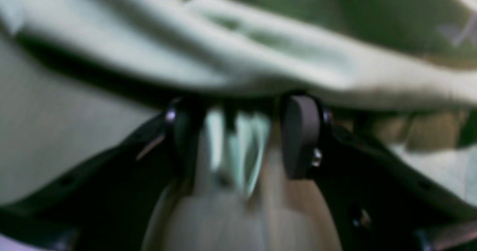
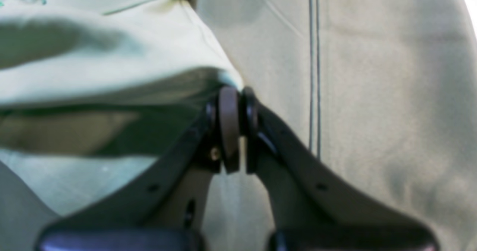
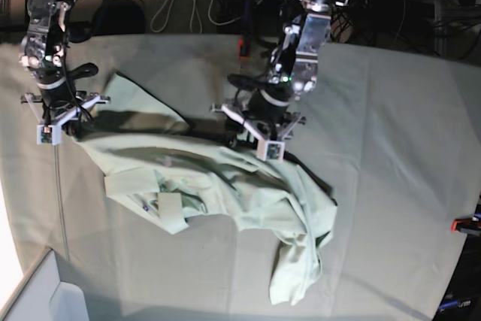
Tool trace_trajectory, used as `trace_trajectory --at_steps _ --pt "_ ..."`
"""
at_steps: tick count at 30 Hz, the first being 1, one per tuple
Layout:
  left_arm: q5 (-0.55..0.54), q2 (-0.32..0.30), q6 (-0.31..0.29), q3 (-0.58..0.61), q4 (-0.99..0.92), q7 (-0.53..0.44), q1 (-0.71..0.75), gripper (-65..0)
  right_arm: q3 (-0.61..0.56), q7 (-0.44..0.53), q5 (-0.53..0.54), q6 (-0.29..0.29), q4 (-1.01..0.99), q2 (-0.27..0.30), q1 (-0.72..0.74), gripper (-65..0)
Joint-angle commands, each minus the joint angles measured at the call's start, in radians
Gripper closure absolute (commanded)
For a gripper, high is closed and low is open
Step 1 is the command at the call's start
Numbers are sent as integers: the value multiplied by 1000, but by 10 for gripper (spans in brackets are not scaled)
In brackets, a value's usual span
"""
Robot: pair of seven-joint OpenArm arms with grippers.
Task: Layout the t-shirt on the table in an organized manner, then fold the t-shirt properly
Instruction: 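Stretch the shirt between both grippers, pulling apart, then drag the held shirt with both grippers, right gripper sweeping across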
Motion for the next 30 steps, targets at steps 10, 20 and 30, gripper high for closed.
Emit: trace_trajectory --at_steps 10,20,30 --pt "-2 -11 3 -6 21 30 37 -14 6 25 5 23 18 17 30 0" --pt "-2 -207 3 -140 498 30 290 -1 16 25 5 23 18 23 65 0" --pt "-2 -218 -8 -554 572 27 359 -1 83 25 6 22 18 15 111 0"
